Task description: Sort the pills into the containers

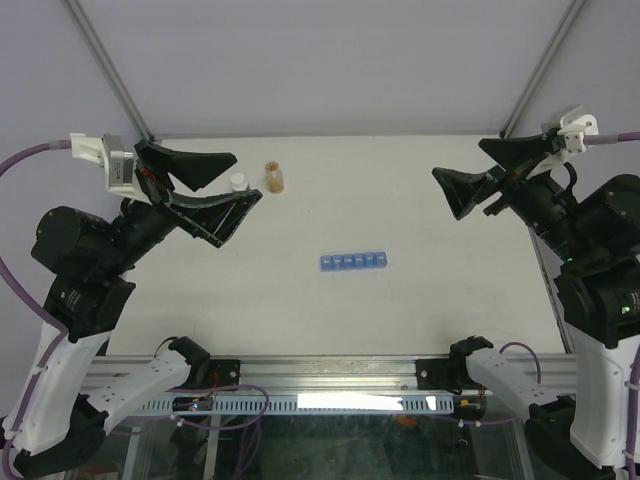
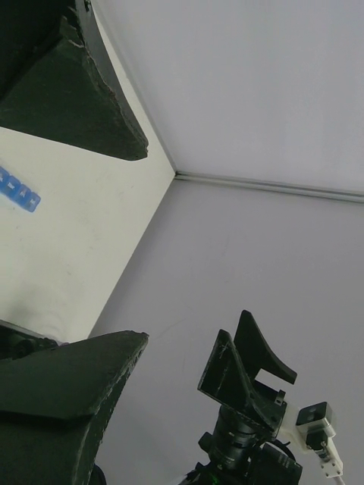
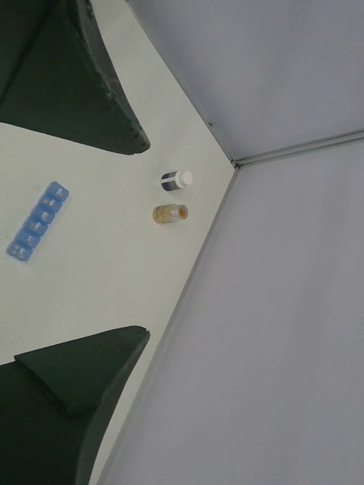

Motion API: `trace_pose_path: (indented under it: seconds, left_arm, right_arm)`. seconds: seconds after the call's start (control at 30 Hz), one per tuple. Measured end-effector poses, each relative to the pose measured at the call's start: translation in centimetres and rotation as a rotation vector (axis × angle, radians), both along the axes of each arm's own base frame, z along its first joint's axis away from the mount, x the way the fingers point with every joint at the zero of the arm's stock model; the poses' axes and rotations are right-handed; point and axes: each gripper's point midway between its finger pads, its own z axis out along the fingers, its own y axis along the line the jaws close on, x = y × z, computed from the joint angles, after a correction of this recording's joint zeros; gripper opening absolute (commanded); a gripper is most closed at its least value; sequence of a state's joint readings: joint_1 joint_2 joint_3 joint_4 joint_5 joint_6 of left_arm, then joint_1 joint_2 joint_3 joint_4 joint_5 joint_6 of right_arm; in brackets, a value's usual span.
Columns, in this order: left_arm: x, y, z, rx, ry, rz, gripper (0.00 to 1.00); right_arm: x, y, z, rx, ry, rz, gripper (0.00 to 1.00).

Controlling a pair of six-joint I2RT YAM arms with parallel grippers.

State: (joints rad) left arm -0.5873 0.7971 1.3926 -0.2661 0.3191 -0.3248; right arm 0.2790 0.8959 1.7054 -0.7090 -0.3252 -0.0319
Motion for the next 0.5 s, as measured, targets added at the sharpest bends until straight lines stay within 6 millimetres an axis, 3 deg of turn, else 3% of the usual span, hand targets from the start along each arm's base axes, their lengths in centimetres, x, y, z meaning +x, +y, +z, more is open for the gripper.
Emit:
trace_pose_path:
  seconds: [0.5]
  left_arm:
    - [0.06, 0.03, -0.05, 0.01, -0.011, 0.006, 0.99]
  right_arm:
    - [0.23, -0.15, -0.11, 0.0, 0.004, -0.013, 0.99]
